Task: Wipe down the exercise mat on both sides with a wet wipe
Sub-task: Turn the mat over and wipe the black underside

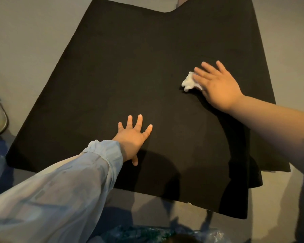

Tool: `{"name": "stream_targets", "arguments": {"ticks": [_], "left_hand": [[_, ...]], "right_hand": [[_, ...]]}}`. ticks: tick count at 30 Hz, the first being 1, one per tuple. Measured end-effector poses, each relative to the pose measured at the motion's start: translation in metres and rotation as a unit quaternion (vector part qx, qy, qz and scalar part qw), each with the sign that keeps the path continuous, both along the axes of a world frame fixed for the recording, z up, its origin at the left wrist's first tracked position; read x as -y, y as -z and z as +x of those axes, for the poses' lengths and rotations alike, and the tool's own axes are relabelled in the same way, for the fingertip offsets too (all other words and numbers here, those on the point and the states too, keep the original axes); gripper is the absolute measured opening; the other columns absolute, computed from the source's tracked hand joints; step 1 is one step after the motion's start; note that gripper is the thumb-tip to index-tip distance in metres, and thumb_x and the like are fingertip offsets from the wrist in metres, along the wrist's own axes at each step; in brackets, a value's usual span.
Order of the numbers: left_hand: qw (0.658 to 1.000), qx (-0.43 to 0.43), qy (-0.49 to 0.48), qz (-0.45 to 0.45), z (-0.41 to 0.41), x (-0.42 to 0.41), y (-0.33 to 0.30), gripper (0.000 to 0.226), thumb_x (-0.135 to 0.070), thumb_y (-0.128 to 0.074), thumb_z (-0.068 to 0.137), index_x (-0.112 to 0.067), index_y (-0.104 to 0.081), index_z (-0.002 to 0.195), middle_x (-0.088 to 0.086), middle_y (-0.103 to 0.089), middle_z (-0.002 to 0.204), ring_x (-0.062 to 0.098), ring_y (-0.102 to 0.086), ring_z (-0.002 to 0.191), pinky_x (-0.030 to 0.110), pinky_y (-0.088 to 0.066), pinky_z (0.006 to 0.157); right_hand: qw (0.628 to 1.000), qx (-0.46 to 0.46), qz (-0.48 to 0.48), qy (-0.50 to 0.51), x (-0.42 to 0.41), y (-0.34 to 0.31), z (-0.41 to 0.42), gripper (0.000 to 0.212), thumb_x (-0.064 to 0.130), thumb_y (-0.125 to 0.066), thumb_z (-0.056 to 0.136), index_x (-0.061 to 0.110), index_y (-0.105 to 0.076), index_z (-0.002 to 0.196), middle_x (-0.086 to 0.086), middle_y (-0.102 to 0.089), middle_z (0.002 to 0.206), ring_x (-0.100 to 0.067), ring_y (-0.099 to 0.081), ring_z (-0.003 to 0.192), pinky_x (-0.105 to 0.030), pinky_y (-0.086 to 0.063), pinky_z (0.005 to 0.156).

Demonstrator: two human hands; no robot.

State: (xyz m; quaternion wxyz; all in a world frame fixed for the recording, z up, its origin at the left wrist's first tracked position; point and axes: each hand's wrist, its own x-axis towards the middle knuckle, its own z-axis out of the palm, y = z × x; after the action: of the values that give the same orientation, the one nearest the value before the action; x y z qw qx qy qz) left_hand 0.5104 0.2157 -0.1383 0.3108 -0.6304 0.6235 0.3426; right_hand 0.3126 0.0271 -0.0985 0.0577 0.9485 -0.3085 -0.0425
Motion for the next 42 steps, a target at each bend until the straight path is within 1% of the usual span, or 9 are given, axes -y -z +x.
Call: {"name": "stream_targets", "arguments": {"ticks": [5,8,12,21,26,32,35,38,42], "left_hand": [[1.000,-0.007,-0.001,-0.001,0.001,0.000,0.002,0.128,-0.025,-0.082,0.068,-0.026,0.019,0.147,0.017,0.034,0.148,0.046,0.025,0.135,0.064,0.000,0.109],[1.000,-0.014,0.002,-0.004,0.002,-0.002,0.004,0.128,-0.023,-0.082,0.068,-0.026,0.018,0.147,0.017,0.034,0.148,0.047,0.025,0.135,0.064,0.001,0.108],[1.000,-0.011,-0.002,0.003,0.001,0.001,0.004,0.130,-0.023,-0.083,0.066,-0.026,0.019,0.146,0.017,0.035,0.147,0.048,0.026,0.134,0.065,0.002,0.107],[0.999,-0.024,-0.001,-0.030,0.003,-0.005,0.002,0.121,-0.023,-0.084,0.064,-0.022,0.000,0.150,0.017,0.028,0.151,0.047,0.024,0.135,0.064,0.001,0.108],[0.999,-0.019,-0.005,-0.025,0.002,-0.002,0.001,0.129,-0.024,-0.084,0.064,-0.025,0.014,0.148,0.017,0.031,0.150,0.047,0.024,0.135,0.064,0.000,0.108],[0.999,-0.014,0.004,-0.033,0.002,-0.005,-0.002,0.128,-0.026,-0.083,0.066,-0.026,0.016,0.148,0.017,0.030,0.150,0.047,0.021,0.136,0.062,-0.001,0.109],[0.999,-0.013,0.003,-0.030,0.001,-0.004,-0.003,0.127,-0.027,-0.082,0.067,-0.026,0.016,0.147,0.017,0.030,0.150,0.047,0.022,0.136,0.062,-0.001,0.110],[0.999,-0.016,0.003,-0.037,0.002,-0.006,-0.002,0.127,-0.027,-0.082,0.067,-0.026,0.016,0.147,0.017,0.030,0.150,0.047,0.022,0.136,0.062,-0.001,0.110],[0.999,-0.019,0.004,-0.036,0.004,-0.006,-0.002,0.127,-0.026,-0.083,0.067,-0.026,0.016,0.147,0.017,0.030,0.150,0.047,0.022,0.136,0.062,-0.001,0.109]], "right_hand": [[0.992,0.091,-0.006,0.085,0.018,-0.003,0.038,0.051,0.006,-0.040,0.095,0.003,-0.031,0.144,-0.013,-0.024,0.154,-0.027,-0.016,0.144,-0.039,-0.007,0.116],[0.991,0.016,0.081,0.102,0.015,0.010,0.057,0.054,0.004,-0.036,0.096,0.012,-0.025,0.148,-0.007,-0.020,0.156,-0.024,-0.015,0.144,-0.038,-0.012,0.115],[0.981,0.028,0.136,0.138,-0.006,0.026,0.075,0.043,0.005,-0.037,0.094,0.013,-0.043,0.136,-0.011,-0.043,0.141,-0.033,-0.042,0.126,-0.042,-0.032,0.107],[0.960,0.010,0.276,-0.050,-0.118,0.036,0.062,0.041,0.015,-0.041,0.098,0.020,-0.042,0.139,-0.007,-0.057,0.124,-0.023,-0.055,0.111,-0.036,-0.042,0.094],[0.909,0.075,0.410,-0.030,-0.139,0.011,0.020,0.021,0.011,-0.047,0.094,0.011,-0.064,0.107,0.000,-0.067,0.101,-0.021,-0.063,0.096,-0.030,-0.045,0.083],[0.947,0.240,0.197,0.079,-0.056,-0.029,0.019,0.030,0.006,-0.045,0.088,0.007,-0.064,0.112,-0.013,-0.066,0.113,-0.030,-0.061,0.108,-0.039,-0.045,0.091],[0.981,0.171,0.052,0.082,-0.013,-0.031,0.013,0.043,0.001,-0.043,0.087,0.006,-0.053,0.128,-0.019,-0.053,0.132,-0.037,-0.048,0.123,-0.043,-0.031,0.106],[0.986,0.010,0.081,0.144,-0.009,-0.002,0.004,0.048,0.005,-0.039,0.094,0.011,-0.037,0.142,-0.015,-0.030,0.150,-0.036,-0.032,0.135,-0.045,-0.024,0.111],[0.959,0.105,0.175,0.199,-0.063,0.024,0.004,0.047,0.010,-0.038,0.099,0.012,-0.032,0.146,-0.013,-0.034,0.150,-0.031,-0.036,0.133,-0.033,-0.026,0.104]]}}
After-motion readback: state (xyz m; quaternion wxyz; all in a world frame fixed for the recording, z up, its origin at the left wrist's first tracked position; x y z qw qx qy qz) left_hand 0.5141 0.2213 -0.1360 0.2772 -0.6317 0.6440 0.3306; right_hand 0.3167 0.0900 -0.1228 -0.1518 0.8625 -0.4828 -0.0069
